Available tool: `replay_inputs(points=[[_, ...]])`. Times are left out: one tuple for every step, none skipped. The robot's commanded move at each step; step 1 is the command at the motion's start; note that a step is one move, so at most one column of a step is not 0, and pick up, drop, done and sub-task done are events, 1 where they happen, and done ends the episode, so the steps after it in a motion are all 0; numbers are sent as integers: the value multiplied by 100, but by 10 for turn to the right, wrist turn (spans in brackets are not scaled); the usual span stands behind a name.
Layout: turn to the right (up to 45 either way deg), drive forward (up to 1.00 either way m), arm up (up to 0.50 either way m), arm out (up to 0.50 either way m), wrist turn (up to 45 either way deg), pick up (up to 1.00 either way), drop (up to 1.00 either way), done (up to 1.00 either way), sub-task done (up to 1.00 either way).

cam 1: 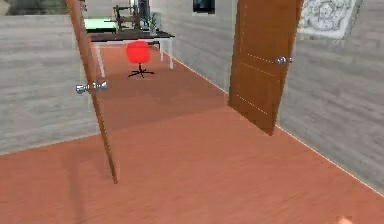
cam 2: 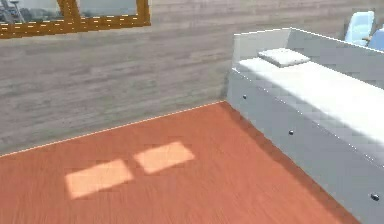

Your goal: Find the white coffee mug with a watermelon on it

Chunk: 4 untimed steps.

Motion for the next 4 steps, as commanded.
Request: replay_inputs(points=[[0, 100, 0, 0, 0, 0, 0, 0, 0], [-60, 0, 0, 0, 0, 0, 0, 0, 0], [0, 40, 0, 0, 0, 0, 0, 0, 0], [-240, 0, 0, 0, 0, 0, 0, 0, 0]])
